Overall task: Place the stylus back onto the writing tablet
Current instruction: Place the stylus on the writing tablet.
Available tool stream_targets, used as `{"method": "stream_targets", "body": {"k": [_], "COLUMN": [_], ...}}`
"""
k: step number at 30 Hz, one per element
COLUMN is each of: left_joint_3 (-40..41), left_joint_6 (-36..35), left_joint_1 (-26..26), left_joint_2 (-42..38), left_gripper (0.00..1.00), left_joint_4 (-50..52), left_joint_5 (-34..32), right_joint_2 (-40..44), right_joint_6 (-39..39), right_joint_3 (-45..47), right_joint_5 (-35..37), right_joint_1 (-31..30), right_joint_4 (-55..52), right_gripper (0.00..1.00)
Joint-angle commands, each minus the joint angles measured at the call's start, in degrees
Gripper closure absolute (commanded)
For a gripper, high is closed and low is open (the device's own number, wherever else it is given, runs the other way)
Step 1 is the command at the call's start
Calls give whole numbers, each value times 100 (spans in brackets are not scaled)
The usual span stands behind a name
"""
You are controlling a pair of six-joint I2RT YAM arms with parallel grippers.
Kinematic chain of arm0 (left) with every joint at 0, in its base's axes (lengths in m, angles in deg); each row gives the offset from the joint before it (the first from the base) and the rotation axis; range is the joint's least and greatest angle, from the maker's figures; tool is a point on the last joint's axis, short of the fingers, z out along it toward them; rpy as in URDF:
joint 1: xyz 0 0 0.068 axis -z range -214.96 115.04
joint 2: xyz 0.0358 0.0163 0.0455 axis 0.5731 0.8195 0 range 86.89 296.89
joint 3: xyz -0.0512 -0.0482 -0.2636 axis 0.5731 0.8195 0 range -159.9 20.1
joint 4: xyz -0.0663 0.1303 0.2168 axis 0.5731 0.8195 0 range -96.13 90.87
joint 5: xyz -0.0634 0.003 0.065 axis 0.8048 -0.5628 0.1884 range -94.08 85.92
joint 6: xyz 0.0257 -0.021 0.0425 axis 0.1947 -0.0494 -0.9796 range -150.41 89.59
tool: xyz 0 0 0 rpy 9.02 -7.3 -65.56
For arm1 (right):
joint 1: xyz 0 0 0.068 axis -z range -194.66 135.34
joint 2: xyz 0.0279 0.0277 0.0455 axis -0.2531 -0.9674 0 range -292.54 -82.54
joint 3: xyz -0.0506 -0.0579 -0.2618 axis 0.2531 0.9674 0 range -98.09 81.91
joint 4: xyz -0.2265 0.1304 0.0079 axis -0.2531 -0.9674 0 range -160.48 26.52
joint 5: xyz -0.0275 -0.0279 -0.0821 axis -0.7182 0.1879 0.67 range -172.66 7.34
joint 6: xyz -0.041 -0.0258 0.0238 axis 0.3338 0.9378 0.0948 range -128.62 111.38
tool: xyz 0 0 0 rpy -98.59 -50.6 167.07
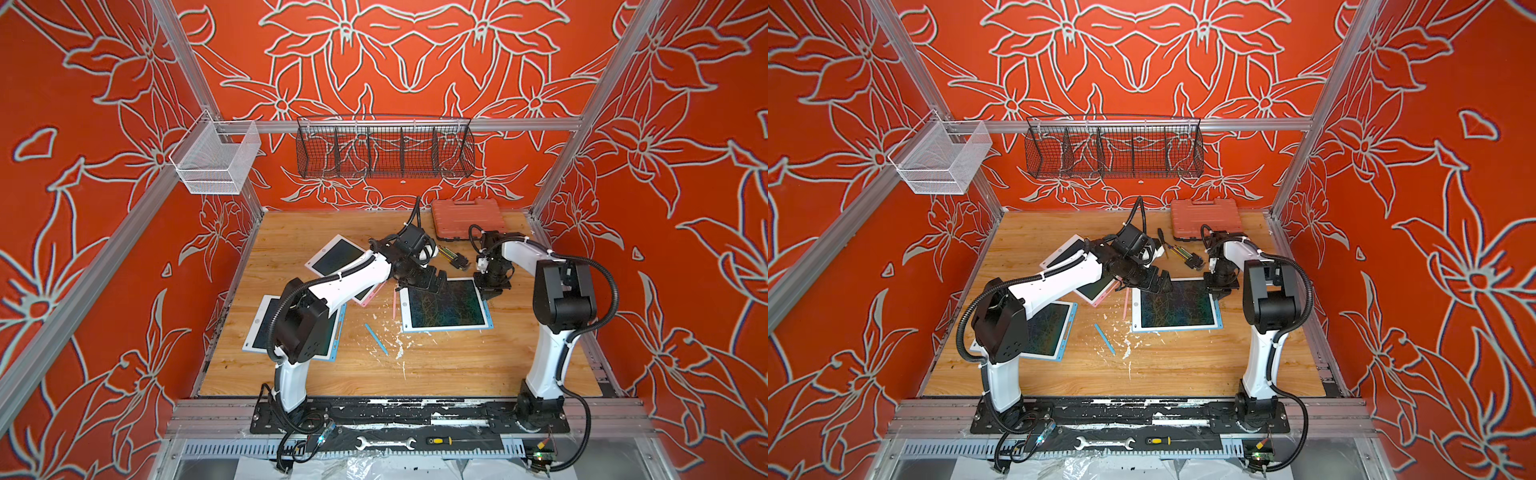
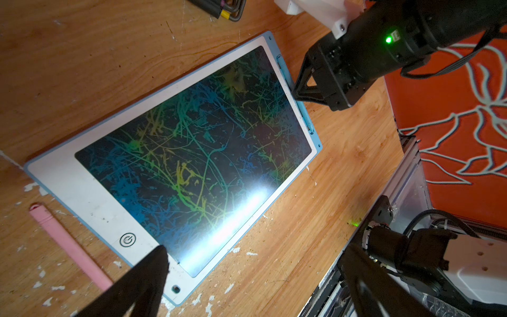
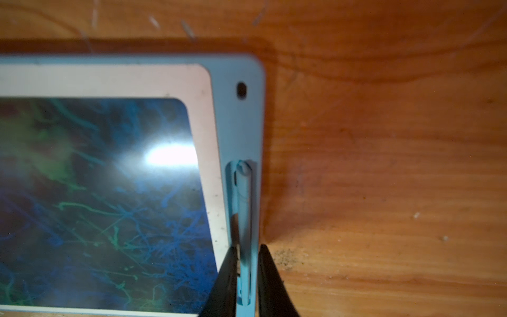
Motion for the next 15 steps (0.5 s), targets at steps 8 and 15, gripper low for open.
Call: {"method": "stream_targets", "body": {"k": [8, 15], "left_joint_3": [26, 113], "left_joint_6": [30, 79], "left_joint_1": [-22, -24], "left_joint_2": [-211, -249], "left_gripper": [3, 3], "left_joint_4": [13, -41], "left_joint_5": [58, 60], "right_joint_2": [62, 125], "right_joint_6": [47, 64], "right_joint_3": [-42, 2], "right_joint_5": [-163, -304], "right_joint_1": [8, 11], "right_joint_4": [-18, 18], "right_gripper": [86, 87]}}
